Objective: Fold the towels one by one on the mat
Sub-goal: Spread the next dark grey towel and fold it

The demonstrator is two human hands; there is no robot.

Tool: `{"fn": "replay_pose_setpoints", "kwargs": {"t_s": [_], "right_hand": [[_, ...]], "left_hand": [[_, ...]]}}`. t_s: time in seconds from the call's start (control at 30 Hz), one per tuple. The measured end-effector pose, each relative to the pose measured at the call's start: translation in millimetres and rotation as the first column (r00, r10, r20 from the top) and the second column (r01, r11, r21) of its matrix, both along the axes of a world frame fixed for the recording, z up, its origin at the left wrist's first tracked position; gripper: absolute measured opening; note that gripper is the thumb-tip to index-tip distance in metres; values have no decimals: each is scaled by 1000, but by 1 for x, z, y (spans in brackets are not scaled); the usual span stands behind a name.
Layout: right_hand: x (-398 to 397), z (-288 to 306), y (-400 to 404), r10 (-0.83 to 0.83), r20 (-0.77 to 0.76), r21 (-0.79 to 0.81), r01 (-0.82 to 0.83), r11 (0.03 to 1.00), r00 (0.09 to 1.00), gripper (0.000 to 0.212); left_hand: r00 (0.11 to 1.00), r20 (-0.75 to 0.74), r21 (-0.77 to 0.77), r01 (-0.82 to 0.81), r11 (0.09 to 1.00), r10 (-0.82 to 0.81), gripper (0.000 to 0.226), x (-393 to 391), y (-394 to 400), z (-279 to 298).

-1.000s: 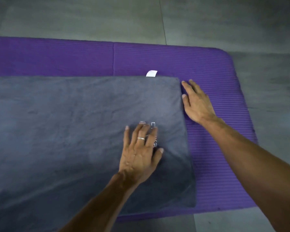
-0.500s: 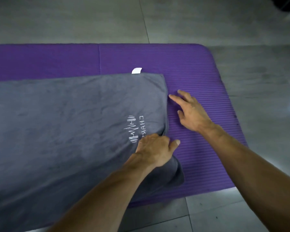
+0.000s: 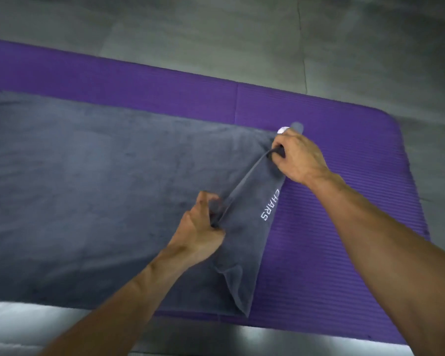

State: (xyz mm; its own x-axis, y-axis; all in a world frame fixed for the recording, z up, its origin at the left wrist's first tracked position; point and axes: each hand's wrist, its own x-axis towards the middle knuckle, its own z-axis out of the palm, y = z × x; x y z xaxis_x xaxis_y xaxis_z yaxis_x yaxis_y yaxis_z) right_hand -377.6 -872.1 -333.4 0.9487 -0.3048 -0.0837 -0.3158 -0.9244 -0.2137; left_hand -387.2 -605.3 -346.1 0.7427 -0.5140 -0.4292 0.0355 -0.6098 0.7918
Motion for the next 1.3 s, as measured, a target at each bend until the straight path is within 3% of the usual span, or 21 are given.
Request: {"fn": "replay_pose_setpoints", "kwargs": {"t_s": [0.1, 0.27, 0.47, 0.87, 1.03, 1.2, 1.3], "right_hand": [[36, 12, 31, 58, 48, -47, -56, 997, 997, 10], [98, 29, 91, 188, 78, -88, -181, 979, 979, 10], [177, 44, 189, 275, 78, -110, -266, 958, 958, 23], [332, 56, 410, 584, 64, -259, -552, 793, 809, 19], [373, 54, 503, 620, 113, -269, -577, 771, 776, 21], [399, 41, 582, 598, 143, -247, -556, 793, 789, 19], [407, 15, 613, 545, 54, -201, -525, 827, 837, 19]], "left_hand": [[994, 82, 14, -73, 997, 72, 42, 23, 42, -3], [940, 270, 35, -227, 973, 210, 9, 51, 111, 3], [855, 380, 7, -385, 923, 353, 17, 89, 205, 12], [693, 441, -22, -627, 779, 570, 14, 163, 400, 19], [654, 464, 34, -687, 726, 597, 11, 188, 473, 19], [564, 537, 103, -782, 615, 627, 15, 208, 526, 10], [618, 558, 293, -772, 565, 555, 22, 216, 543, -4]]}}
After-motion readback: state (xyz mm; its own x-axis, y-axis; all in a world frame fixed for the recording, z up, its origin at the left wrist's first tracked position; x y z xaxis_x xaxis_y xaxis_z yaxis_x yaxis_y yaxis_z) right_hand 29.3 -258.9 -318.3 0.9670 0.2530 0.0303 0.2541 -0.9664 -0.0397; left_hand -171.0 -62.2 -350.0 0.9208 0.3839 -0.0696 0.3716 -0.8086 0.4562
